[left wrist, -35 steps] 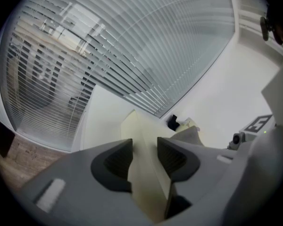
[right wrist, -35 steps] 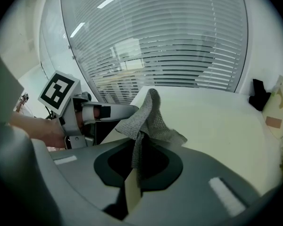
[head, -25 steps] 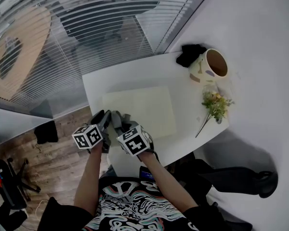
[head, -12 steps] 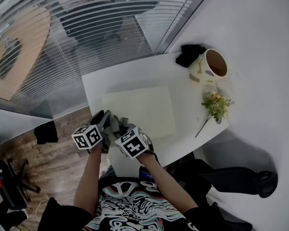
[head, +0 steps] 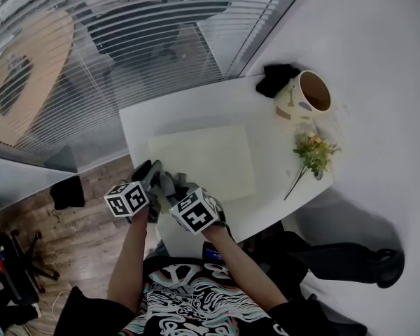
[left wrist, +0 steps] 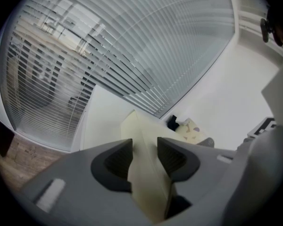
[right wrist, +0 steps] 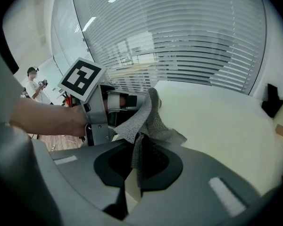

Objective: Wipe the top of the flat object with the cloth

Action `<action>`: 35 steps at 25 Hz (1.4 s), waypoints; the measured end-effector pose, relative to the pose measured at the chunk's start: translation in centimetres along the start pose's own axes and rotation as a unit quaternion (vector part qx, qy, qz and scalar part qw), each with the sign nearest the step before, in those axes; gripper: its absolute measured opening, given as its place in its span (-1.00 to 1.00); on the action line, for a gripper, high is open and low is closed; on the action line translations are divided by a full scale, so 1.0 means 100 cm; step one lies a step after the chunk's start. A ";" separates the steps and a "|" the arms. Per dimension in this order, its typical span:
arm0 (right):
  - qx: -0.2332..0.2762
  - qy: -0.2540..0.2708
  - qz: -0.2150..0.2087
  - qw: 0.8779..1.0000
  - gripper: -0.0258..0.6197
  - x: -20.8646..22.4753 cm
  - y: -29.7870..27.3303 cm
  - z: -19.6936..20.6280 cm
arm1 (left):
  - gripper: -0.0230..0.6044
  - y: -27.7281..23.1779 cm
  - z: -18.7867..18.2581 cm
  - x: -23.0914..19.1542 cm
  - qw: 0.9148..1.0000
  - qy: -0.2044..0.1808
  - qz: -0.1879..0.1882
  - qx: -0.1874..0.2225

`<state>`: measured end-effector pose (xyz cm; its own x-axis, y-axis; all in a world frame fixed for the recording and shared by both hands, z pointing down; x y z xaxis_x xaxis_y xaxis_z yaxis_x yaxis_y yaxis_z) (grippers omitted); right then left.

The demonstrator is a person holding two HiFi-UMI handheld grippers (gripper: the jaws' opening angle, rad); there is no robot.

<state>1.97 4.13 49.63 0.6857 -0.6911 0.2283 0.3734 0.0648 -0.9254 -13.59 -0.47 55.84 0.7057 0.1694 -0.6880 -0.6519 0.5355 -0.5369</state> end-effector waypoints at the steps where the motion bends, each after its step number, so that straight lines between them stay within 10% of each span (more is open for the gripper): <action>1: 0.000 0.001 -0.001 1.000 -0.88 0.000 0.000 0.001 | -0.23 0.000 0.000 0.000 1.000 0.000 0.000 0.000; 35: 0.036 -0.071 0.044 0.996 -0.88 0.060 0.034 0.049 | -0.23 0.001 0.000 -0.002 1.000 0.001 -0.001 -0.001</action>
<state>10.45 3.71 49.32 0.7970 -0.5727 0.1919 0.3482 0.1760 -0.9208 -13.77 -0.50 55.93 0.7065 0.1667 -0.6878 -0.6512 0.5338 -0.5394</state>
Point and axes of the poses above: the fingertips, and each gripper's own axes: y backward along the fingers, x to its right, z out of its underside, the point moved 10 cm from there along y, backward along the fingers, and after that the axes turned 15 degrees about -x, right-handed, at the moved point
